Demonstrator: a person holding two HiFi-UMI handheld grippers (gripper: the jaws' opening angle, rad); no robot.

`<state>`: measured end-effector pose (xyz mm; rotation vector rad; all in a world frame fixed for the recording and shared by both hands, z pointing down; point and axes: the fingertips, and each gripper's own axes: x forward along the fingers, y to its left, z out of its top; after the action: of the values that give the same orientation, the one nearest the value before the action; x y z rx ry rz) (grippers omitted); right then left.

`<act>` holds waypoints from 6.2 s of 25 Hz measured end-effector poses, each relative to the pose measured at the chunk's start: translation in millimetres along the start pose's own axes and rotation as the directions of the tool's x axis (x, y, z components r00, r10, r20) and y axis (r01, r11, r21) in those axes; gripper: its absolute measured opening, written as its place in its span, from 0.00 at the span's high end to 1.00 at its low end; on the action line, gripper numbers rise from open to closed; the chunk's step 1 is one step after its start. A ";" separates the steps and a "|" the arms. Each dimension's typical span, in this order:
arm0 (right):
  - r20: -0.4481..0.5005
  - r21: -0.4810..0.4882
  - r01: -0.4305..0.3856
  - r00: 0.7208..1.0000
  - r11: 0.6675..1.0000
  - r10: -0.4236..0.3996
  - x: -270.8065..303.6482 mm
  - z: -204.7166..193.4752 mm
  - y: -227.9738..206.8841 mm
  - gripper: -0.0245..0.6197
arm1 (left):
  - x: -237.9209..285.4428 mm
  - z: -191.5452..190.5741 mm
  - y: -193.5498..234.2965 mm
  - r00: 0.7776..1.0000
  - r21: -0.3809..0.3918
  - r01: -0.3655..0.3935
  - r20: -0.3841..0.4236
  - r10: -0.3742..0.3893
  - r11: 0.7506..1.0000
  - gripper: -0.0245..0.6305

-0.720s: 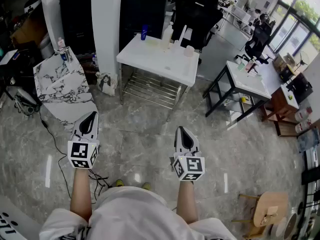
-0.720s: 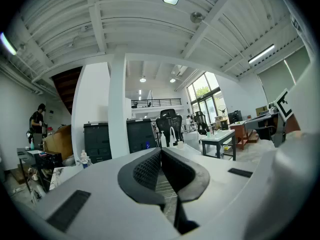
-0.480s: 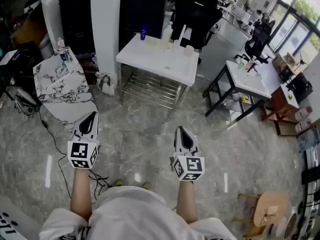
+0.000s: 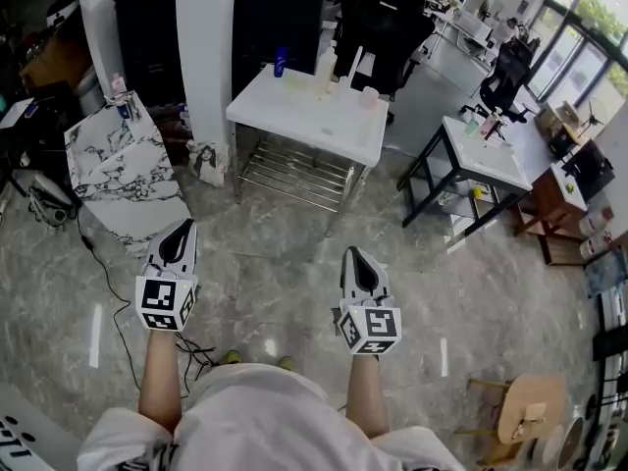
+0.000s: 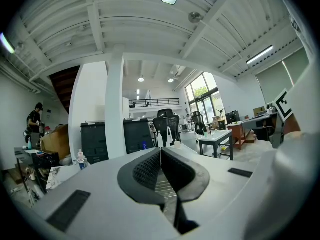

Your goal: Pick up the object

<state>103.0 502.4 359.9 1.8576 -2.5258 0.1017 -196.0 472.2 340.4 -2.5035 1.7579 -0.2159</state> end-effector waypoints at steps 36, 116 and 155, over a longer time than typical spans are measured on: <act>0.009 0.043 -0.050 0.999 0.998 0.050 21.7 -21.1 -108.4 0.96 | 83.2 4.9 -92.9 1.000 0.020 0.018 -0.010 -0.018 1.000 0.86; -0.180 0.128 0.115 0.979 0.985 -0.091 896.9 -59.7 -304.5 0.96 | 991.4 -97.8 189.7 0.865 0.101 0.466 -0.259 -0.429 0.879 0.86; -0.354 0.170 0.362 0.890 0.917 -0.286 960.1 -125.5 -338.9 0.96 | 1141.7 -296.1 120.6 0.476 0.430 0.878 -0.733 -0.486 0.212 0.82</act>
<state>135.2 -506.6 542.3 2.1110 -2.0264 0.6658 26.4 -636.2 697.7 -2.3221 0.0861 -1.3906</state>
